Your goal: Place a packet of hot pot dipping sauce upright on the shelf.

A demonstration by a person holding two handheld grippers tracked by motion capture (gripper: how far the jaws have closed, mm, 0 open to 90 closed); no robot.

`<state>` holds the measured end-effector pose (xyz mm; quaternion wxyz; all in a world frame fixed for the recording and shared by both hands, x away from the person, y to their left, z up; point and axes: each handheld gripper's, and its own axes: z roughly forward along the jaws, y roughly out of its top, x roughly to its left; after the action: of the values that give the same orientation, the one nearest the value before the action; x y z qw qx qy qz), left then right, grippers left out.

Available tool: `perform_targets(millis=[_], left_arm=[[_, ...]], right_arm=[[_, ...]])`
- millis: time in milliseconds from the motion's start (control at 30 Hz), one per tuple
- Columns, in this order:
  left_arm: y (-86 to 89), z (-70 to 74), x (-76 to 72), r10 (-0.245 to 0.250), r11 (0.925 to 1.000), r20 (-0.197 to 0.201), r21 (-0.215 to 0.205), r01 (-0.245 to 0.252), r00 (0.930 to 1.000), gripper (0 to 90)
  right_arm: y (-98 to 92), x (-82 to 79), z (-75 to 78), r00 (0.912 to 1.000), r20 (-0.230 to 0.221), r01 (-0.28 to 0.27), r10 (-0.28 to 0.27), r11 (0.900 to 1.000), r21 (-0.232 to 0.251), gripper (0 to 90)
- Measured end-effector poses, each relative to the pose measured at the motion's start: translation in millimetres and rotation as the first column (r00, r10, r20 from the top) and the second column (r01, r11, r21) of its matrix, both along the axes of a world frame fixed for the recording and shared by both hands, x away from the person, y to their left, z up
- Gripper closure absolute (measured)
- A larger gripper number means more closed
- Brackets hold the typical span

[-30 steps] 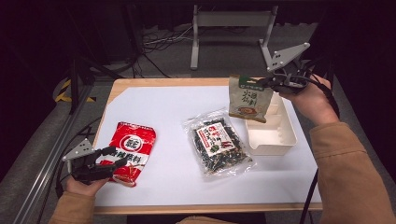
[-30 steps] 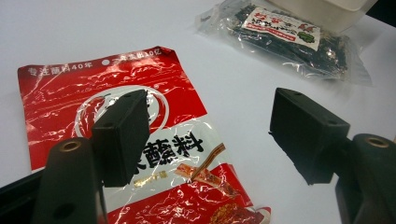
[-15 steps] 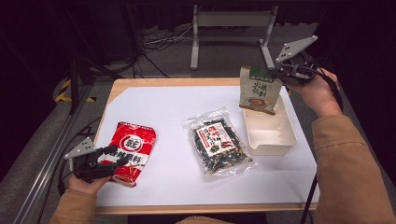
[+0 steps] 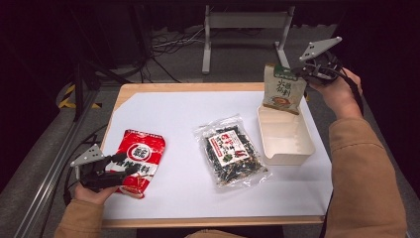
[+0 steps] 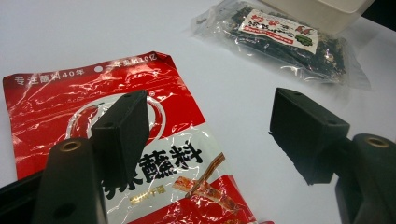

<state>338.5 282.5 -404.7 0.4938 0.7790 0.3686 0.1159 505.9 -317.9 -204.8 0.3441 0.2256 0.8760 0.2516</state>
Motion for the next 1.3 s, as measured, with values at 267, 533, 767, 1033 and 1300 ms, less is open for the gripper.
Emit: perform_targets(millis=[267, 533, 767, 1033, 1300], left_arm=[[0.6, -0.7, -0.4, 0.005, 1.0, -0.001, 0.001, -0.005, 1.0, 29.1], [2.1, -0.6, -1.4, 0.006, 1.0, -0.003, 0.001, -0.006, 1.0, 29.1], [1.1, -0.5, -0.8, 0.004, 1.0, -0.007, -0.003, -0.004, 1.0, 29.0], [-0.6, -0.3, 0.4, 0.001, 1.0, -0.002, 0.001, -0.001, 1.0, 29.1], [-1.7, -0.4, 2.1, -0.004, 1.0, -0.006, 0.0, 0.004, 1.0, 29.1]], right_arm=[[1.6, 12.4, -9.3, 0.9997, -0.008, 0.023, -0.023, 0.999, -0.028, 90.0], [10.3, 16.3, -16.0, 0.9999, -0.017, -0.002, 0.001, 0.999, -0.044, 90.0], [18.8, 13.6, -19.7, 0.9974, -0.04, -0.062, 0.06, 0.997, -0.054, 90.0], [20.6, 13.4, -29.6, 0.9966, -0.054, -0.065, 0.062, 0.997, -0.048, 90.0], [13.1, 16.4, -39.4, 0.9961, -0.084, -0.029, 0.026, 0.999, -0.04, 90.0]])
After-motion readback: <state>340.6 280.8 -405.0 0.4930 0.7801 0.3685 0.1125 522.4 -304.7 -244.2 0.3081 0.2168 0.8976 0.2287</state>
